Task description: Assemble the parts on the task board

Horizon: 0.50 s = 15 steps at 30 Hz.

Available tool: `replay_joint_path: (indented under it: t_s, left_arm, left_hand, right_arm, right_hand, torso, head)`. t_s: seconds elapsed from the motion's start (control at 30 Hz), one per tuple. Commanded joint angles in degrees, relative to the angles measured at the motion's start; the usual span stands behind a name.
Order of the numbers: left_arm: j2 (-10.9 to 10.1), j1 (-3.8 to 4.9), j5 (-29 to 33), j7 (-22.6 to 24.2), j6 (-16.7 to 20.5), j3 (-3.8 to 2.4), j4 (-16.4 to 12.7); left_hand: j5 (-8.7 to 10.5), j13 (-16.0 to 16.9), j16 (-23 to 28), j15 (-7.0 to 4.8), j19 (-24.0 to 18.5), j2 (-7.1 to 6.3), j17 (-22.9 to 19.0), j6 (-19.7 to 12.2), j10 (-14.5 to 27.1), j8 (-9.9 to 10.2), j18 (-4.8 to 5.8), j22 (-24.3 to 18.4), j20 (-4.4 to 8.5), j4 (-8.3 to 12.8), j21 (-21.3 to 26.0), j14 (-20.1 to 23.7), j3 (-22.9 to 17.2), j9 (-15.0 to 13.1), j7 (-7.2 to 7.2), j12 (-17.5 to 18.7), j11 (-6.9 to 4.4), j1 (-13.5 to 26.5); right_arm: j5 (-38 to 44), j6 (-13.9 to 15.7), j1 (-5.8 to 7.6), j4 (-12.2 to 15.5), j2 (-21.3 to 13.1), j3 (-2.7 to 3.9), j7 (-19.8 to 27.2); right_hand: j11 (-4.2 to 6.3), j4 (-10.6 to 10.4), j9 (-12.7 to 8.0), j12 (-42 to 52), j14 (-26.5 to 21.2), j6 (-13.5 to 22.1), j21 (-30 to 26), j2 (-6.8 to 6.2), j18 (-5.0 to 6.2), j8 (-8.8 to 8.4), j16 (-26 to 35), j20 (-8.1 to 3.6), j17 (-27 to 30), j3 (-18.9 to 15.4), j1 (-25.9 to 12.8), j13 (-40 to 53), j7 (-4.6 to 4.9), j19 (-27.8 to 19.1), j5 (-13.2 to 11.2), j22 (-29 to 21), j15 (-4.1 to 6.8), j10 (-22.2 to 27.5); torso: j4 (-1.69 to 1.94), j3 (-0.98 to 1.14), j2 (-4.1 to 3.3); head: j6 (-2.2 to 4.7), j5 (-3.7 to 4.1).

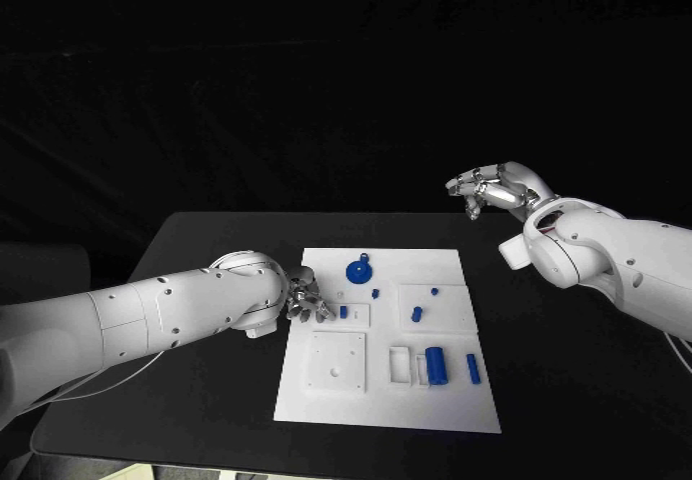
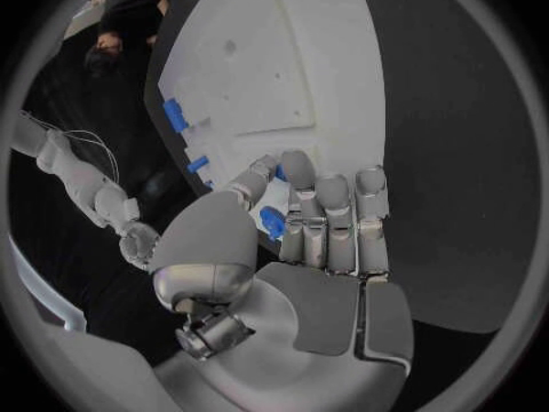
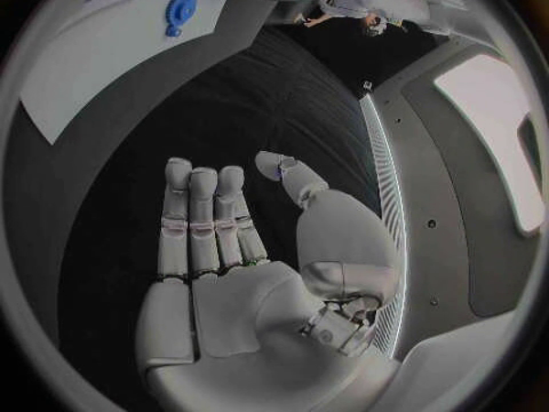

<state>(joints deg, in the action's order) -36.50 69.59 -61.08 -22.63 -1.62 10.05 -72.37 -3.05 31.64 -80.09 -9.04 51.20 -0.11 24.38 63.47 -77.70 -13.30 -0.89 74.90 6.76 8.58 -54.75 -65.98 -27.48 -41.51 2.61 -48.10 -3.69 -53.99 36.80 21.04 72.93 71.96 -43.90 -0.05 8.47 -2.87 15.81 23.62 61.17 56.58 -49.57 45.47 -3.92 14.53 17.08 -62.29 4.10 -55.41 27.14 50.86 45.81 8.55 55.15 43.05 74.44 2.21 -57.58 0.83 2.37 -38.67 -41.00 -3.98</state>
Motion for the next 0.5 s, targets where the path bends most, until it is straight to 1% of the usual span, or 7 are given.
replay_joint_path:
  t_s: [0.03, 0.1, 0.17, 0.23, 0.37, 0.5]
  left_arm:
    - [-0.09, -0.53, 0.96, -0.06, 0.5, 0.32, -0.14]
    - [-0.26, -0.53, 1.78, 0.24, 0.8, 0.31, -0.39]
    - [-0.42, -0.53, 2.31, 0.53, 1.14, 0.3, -0.68]
    - [-0.58, -0.53, 2.94, 0.7, 1.39, 0.29, -0.94]
    - [-1.1, -0.53, 4.27, 1.05, 1.33, 0.24, -1.55]
    - [-1.72, -0.51, 5.62, 1.25, 1.33, 0.12, -1.97]
  left_hand:
    - [-1.51, -0.12, -0.2, -0.41, 0.08, 1.83, -0.07, -0.69, -0.19, 0.49, -0.59, 0.86, 7.57, 1.35, -0.18, -0.01, -0.41, 0.64, 0.25, -0.13, 0.12, -1.04]
    - [-2.86, -0.18, -0.14, -0.31, 0.12, 2.6, -0.12, -0.85, -0.19, 0.63, -0.52, 0.86, 7.54, 2.59, -0.16, -0.03, -0.75, 0.85, 0.37, -0.11, 0.2, -1.3]
    - [-4.87, -0.24, -0.11, -0.19, 0.18, 3.21, -0.15, -1.18, -0.24, 0.85, -0.4, 0.86, 7.47, 3.53, -0.14, -0.08, -0.91, 1.08, 0.49, -0.1, 0.37, -0.98]
    - [-5.82, -0.28, -0.09, -0.13, 0.24, 3.63, -0.17, -1.33, -0.27, 0.94, -0.36, 0.86, 7.45, 4.06, -0.14, -0.12, -1.06, 1.21, 0.58, -0.11, 0.4, -0.7]
    - [-7.07, -0.33, -0.1, -0.13, 0.3, 4.31, -0.19, -1.11, -0.31, 0.81, -0.32, 0.86, 7.43, 4.61, -0.13, -0.19, -1.28, 1.25, 0.53, -0.12, 0.4, -0.22]
    - [-7.19, -0.34, -0.1, -0.13, 0.31, 4.36, -0.19, -1.08, -0.32, 0.79, -0.31, 0.87, 7.43, 4.7, -0.13, -0.19, -1.3, 1.25, 0.53, -0.13, 0.39, -0.13]
  right_arm:
    - [0.34, -0.82, -0.02, 0.04, 0.01, 0.03, 0.37]
    - [0.34, -0.83, -0.03, 0.04, -0.01, 0.03, 0.36]
    - [0.34, -0.85, -0.05, 0.04, -0.02, 0.03, 0.35]
    - [0.34, -0.9, -0.06, 0.05, -0.03, 0.03, 0.34]
    - [0.36, -1.09, -0.07, 0.22, -0.06, 0.02, 0.27]
    - [0.38, -1.26, -0.09, 0.28, -0.05, 0.02, 0.22]
  right_hand:
    - [0.14, 0.04, -0.05, 0.38, -0.26, -0.04, -0.29, -0.02, 0.46, 0.13, -0.38, 0.24, 0.09, 0.37, 0.61, -0.06, 0.56, -0.01, 0.22, 0.08, -0.07, 0.43]
    - [0.15, 0.03, -0.05, 0.38, -0.26, -0.05, -0.3, -0.02, 0.46, 0.13, -0.39, 0.24, 0.1, 0.37, 0.61, -0.06, 0.56, -0.01, 0.23, 0.08, -0.07, 0.43]
    - [0.15, 0.03, -0.05, 0.39, -0.26, -0.05, -0.3, -0.02, 0.46, 0.13, -0.39, 0.24, 0.1, 0.37, 0.61, -0.07, 0.56, 0.0, 0.24, 0.09, -0.07, 0.43]
    - [0.15, 0.03, -0.05, 0.39, -0.26, -0.05, -0.3, -0.02, 0.47, 0.13, -0.4, 0.24, 0.11, 0.38, 0.61, -0.07, 0.56, 0.0, 0.25, 0.09, -0.07, 0.43]
    - [0.15, 0.02, -0.05, 0.4, -0.26, -0.05, -0.31, 0.0, 0.46, 0.13, -0.41, 0.24, 0.12, 0.39, 0.62, -0.08, 0.55, 0.01, 0.32, 0.1, -0.07, 0.42]
    - [0.15, 0.02, -0.05, 0.4, -0.26, -0.05, -0.31, -0.01, 0.46, 0.13, -0.41, 0.24, 0.12, 0.4, 0.62, -0.08, 0.55, 0.01, 0.33, 0.1, -0.07, 0.42]
  torso:
    - [0.0, -0.01, -0.02]
    - [0.0, -0.02, -0.02]
    - [-0.01, -0.02, -0.01]
    - [0.0, 0.0, -0.01]
    - [-0.01, 0.01, -0.01]
    - [0.01, 0.03, 0.0]
  head:
    - [0.03, 0.02]
    - [0.06, 0.0]
    - [-0.01, 0.03]
    - [0.02, 0.02]
    - [0.02, 0.01]
    - [0.08, 0.03]
